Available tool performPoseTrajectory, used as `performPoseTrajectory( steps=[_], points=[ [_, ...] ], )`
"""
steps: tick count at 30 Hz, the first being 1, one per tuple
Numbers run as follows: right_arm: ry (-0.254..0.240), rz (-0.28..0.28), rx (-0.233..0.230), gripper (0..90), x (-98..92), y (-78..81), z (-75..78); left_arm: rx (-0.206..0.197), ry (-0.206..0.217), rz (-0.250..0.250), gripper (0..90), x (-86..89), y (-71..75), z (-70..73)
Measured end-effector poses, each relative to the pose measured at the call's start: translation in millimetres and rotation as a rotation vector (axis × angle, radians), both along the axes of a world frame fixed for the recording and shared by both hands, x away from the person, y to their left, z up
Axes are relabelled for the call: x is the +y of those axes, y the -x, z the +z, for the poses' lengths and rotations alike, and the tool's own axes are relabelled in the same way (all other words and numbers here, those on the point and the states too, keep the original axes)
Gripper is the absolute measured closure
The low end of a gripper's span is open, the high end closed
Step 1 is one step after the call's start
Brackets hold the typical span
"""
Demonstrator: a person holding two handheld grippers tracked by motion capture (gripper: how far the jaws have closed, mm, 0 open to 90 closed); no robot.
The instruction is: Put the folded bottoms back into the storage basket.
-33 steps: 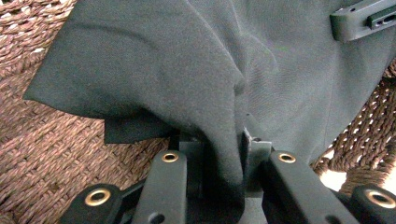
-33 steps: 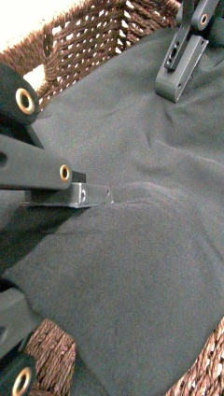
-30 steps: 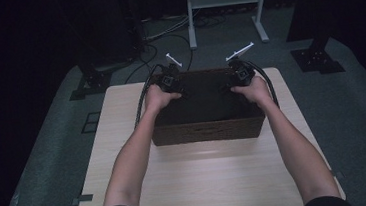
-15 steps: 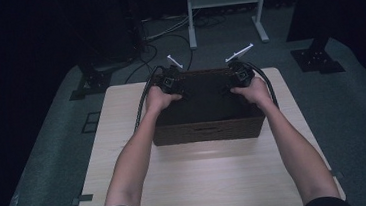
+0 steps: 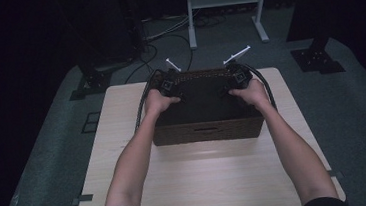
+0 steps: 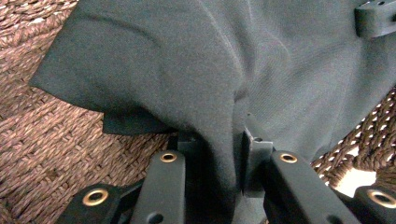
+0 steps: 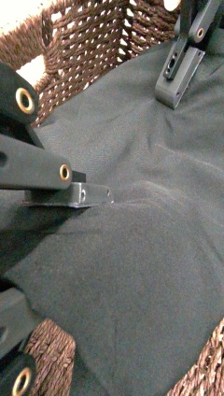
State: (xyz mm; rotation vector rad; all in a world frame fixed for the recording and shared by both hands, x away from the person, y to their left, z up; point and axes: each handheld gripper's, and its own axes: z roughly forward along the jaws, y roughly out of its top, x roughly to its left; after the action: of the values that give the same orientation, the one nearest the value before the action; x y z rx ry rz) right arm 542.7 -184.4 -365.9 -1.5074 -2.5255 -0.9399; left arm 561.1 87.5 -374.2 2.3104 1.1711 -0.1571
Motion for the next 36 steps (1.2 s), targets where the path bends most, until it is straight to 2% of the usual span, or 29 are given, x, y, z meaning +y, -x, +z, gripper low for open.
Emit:
performPoseTrajectory(
  steps=[23,31,36],
  points=[
    [0.009,-0.010,0.018,74.0,0.3,-3.2,-10.1,0.015,-0.026,0.030,73.1,0.5,-3.8,-10.4],
    [0.012,-0.027,0.023,71.3,-3.4,-4.4,-12.4,0.018,-0.008,0.070,68.5,7.9,-3.8,-16.3],
    [0.022,-0.038,0.020,69.9,-5.7,-4.4,-12.5,0.015,-0.014,0.079,65.2,9.8,-4.0,-15.8]
  ],
)
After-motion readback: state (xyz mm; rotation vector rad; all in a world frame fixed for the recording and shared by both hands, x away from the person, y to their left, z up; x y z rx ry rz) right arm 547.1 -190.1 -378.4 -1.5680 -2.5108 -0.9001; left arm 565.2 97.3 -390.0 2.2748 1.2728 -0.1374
